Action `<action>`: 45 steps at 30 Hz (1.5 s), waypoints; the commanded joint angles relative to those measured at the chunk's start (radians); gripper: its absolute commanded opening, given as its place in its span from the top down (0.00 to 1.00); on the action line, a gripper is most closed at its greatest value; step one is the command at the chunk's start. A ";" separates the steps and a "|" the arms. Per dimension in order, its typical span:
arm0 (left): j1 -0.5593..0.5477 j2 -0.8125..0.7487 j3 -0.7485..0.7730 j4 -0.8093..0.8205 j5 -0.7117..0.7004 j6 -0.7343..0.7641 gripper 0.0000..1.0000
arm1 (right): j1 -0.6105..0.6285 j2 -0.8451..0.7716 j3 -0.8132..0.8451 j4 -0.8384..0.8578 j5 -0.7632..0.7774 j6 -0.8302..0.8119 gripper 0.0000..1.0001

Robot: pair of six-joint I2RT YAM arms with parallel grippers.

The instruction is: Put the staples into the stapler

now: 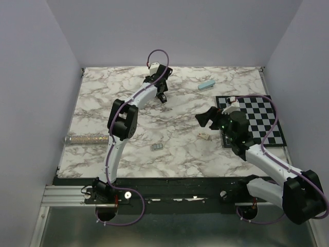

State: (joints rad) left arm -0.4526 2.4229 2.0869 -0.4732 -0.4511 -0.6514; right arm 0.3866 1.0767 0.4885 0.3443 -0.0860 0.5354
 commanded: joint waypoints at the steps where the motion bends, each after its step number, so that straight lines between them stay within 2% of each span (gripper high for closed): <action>1: 0.008 -0.011 -0.016 -0.025 0.024 0.035 0.44 | 0.003 -0.015 -0.016 0.039 0.000 0.006 0.00; 2: 0.008 -0.016 -0.036 -0.024 0.035 0.041 0.47 | 0.003 -0.015 -0.013 0.035 0.000 0.006 0.00; 4: 0.008 -0.045 -0.062 -0.002 0.060 0.059 0.62 | 0.003 -0.021 -0.011 0.032 -0.004 0.003 0.00; 5: 0.008 -0.057 -0.097 0.008 0.098 0.064 0.64 | 0.003 -0.023 -0.010 0.030 -0.006 0.000 0.00; 6: 0.008 -0.073 -0.117 0.022 0.115 0.074 0.73 | 0.003 -0.027 -0.011 0.030 -0.009 -0.003 0.00; 8: 0.005 -0.117 -0.168 0.050 0.162 0.102 0.80 | 0.003 -0.035 -0.002 0.013 -0.009 -0.008 0.00; 9: 0.002 -0.131 -0.185 0.053 0.175 0.110 0.87 | 0.001 -0.041 0.002 0.004 -0.011 -0.009 0.00; 13: -0.027 -0.226 -0.290 0.093 0.235 0.153 0.94 | 0.003 -0.093 0.019 -0.043 -0.021 -0.021 0.00; 23: -0.218 -0.563 -0.661 0.182 0.353 0.237 0.95 | 0.003 -0.259 0.013 -0.261 -0.015 -0.077 0.00; 25: -0.254 -0.599 -0.708 0.186 0.371 0.265 0.95 | 0.003 -0.314 -0.001 -0.303 -0.009 -0.083 0.00; 29: -0.395 -0.685 -0.838 0.186 0.379 0.309 0.95 | 0.003 -0.406 -0.024 -0.407 -0.006 -0.086 0.00; 38: -0.580 -0.821 -1.073 0.252 0.364 0.280 0.94 | 0.003 -0.662 -0.088 -0.527 0.012 -0.080 0.00; 43: -0.644 -0.840 -1.176 0.268 0.353 0.271 0.87 | 0.003 -0.735 -0.116 -0.547 0.015 -0.083 0.00; 45: -0.656 -0.846 -1.194 0.272 0.342 0.271 0.78 | 0.003 -0.756 -0.119 -0.550 0.023 -0.081 0.00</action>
State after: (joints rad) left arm -1.0779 1.6020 0.9321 -0.2279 -0.0940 -0.3710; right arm 0.3870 0.3550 0.3954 -0.1612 -0.0902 0.4660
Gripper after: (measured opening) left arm 0.330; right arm 0.997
